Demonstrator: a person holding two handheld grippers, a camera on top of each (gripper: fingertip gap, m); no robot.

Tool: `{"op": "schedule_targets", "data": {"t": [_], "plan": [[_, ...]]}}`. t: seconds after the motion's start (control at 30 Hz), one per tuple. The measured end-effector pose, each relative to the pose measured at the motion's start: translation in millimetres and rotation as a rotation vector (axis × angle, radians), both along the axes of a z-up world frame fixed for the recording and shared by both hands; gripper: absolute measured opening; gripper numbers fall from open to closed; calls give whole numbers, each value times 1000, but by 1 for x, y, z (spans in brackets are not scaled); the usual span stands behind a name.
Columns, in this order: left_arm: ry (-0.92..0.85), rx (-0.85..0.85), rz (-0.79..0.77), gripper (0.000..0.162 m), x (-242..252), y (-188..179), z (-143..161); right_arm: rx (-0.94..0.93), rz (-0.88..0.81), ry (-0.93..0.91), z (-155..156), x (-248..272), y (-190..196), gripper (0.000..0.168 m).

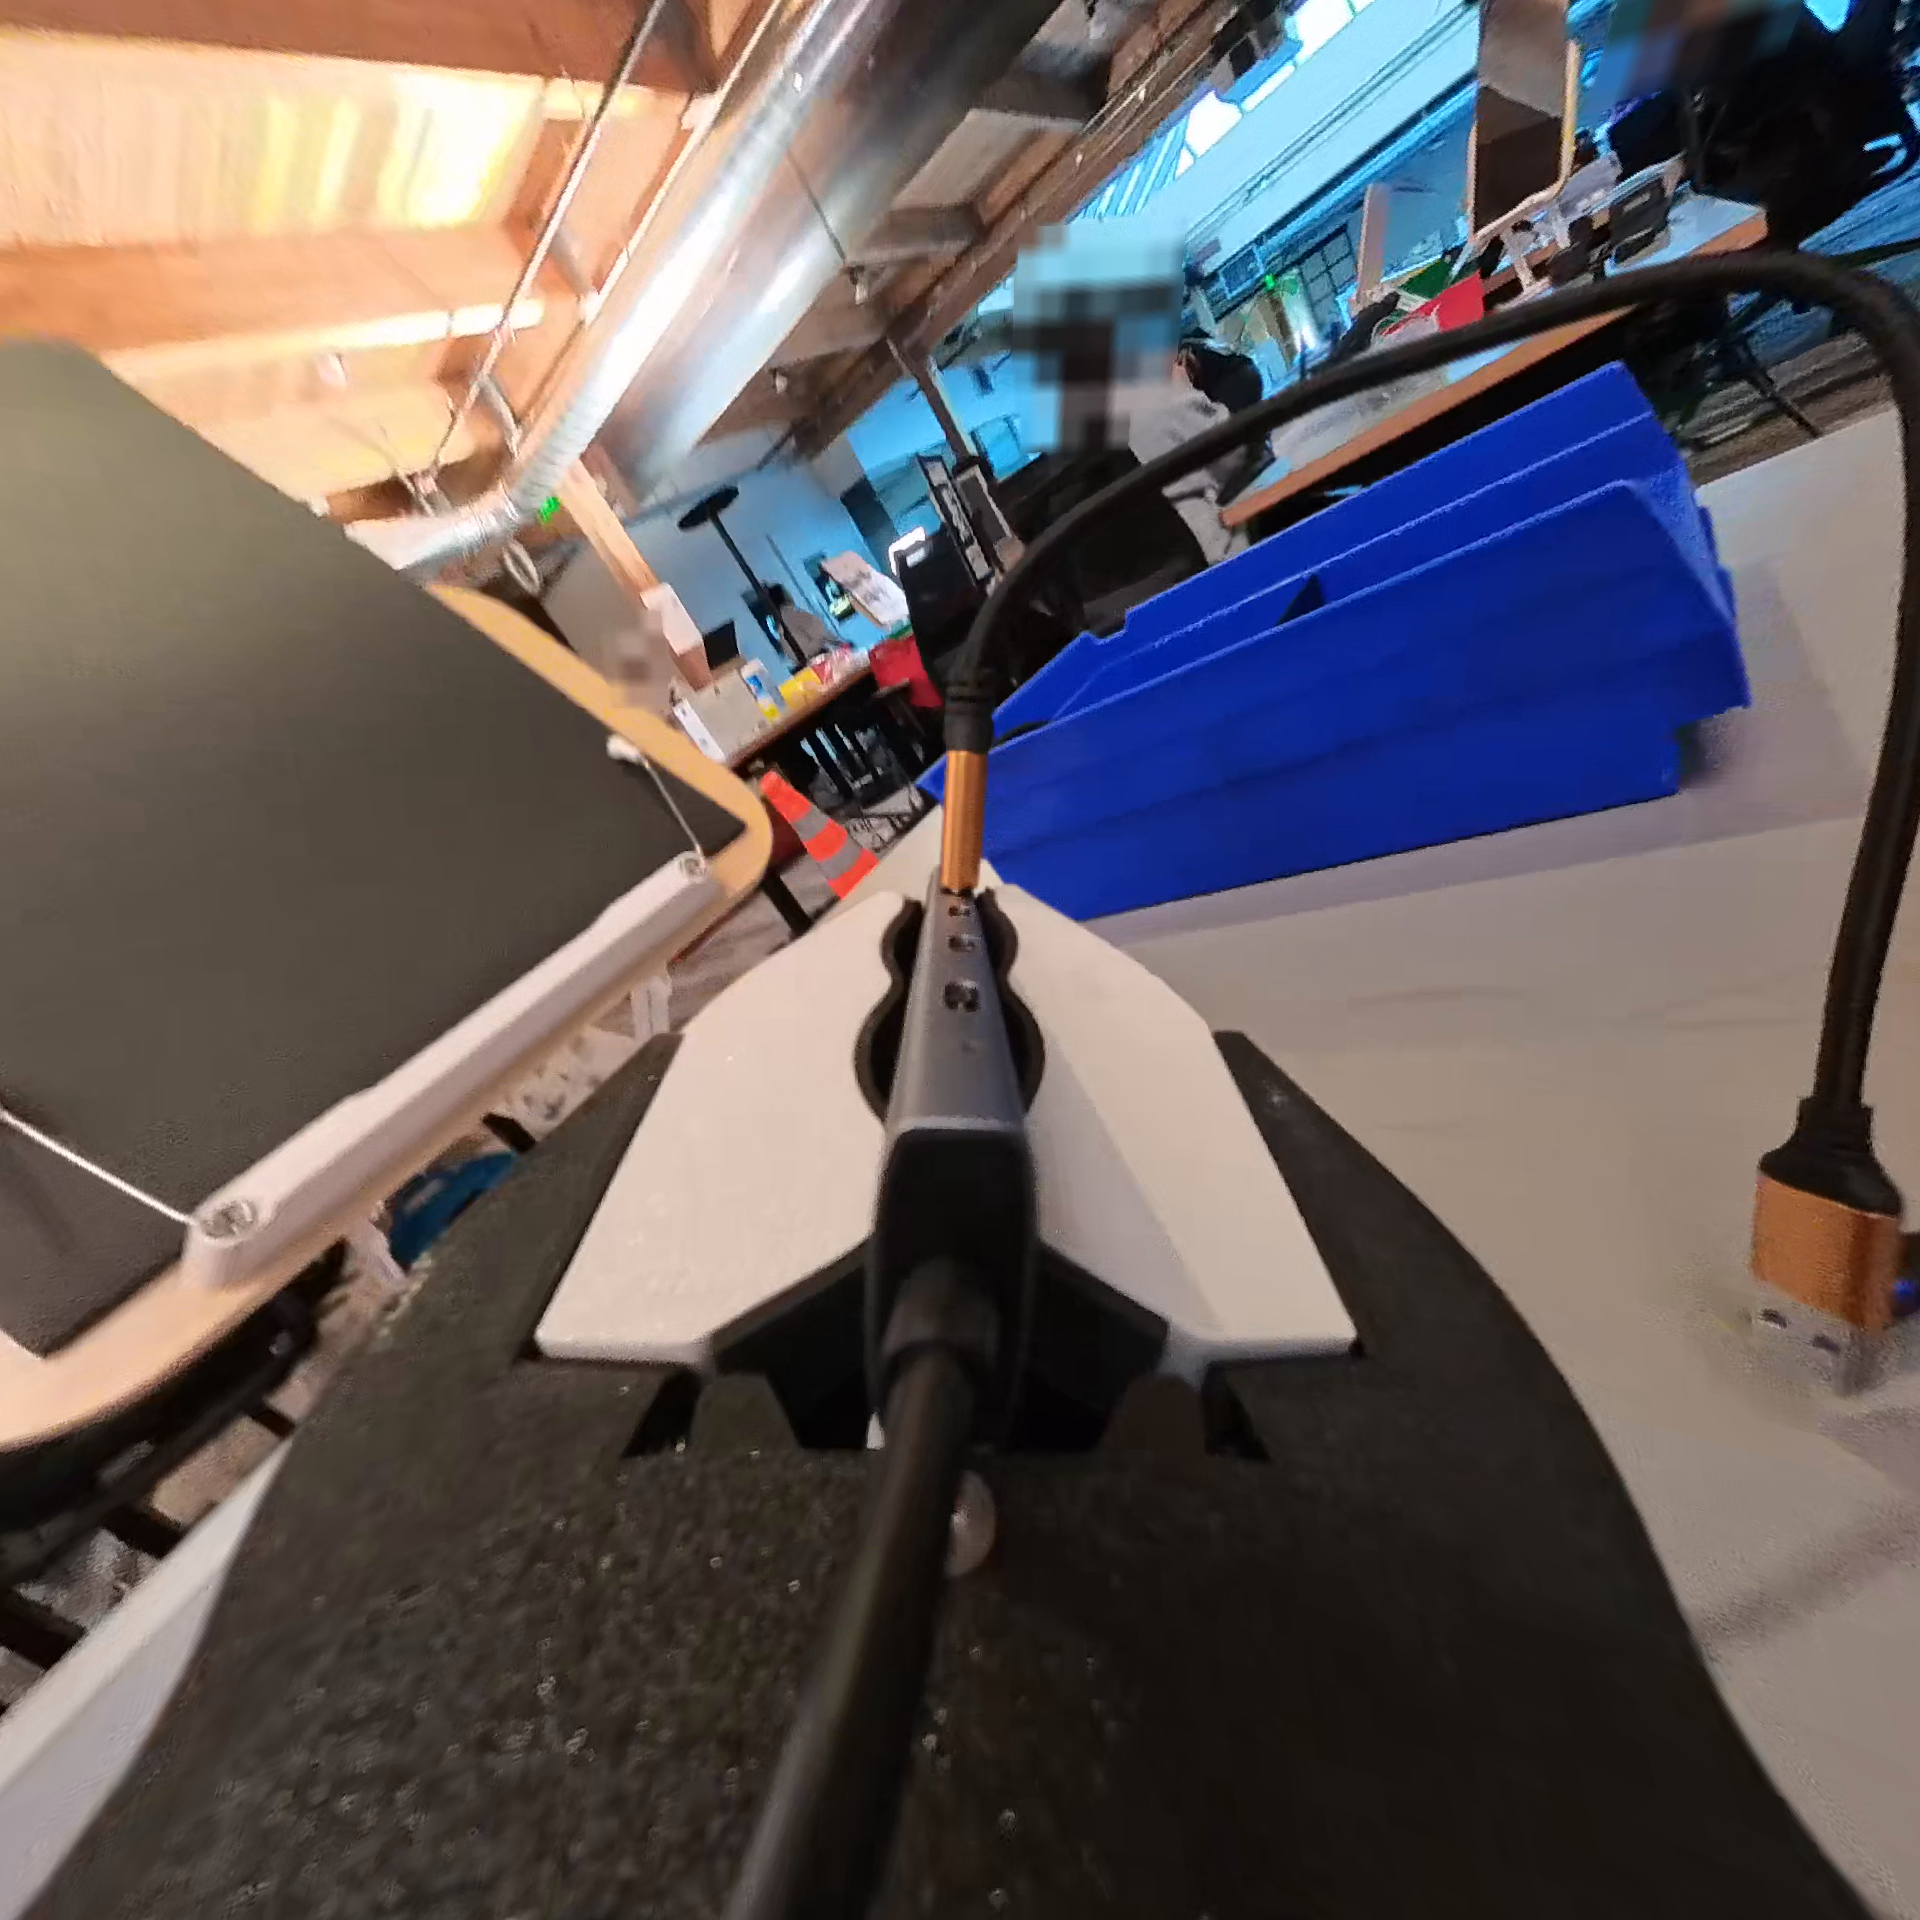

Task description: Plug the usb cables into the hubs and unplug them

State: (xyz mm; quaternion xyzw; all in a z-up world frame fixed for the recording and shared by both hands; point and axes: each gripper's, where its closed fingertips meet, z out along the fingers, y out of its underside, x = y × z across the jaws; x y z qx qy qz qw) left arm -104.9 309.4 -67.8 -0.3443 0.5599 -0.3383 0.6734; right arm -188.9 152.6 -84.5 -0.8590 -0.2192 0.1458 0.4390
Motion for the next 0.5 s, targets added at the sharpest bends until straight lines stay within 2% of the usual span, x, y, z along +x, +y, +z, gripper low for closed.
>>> {"op": "schedule_targets", "data": {"t": [0.17,0.23,0.3,0.43,0.5], "plan": [[-18,171,-9,10,0,-19,5,48,-50,-80,68,56,-6,8],[-13,238,-17,11,0,-28,5,33,-62,-104,81,74,1,8],[1,310,-29,10,2,-38,3,-17,-50,-122,80,89,12,8],[47,488,-3,10,6,-55,-4,-201,-11,-27,48,97,36,8],[60,540,0,10,8,-62,-7,-262,-13,-60,28,105,46,8]]}}
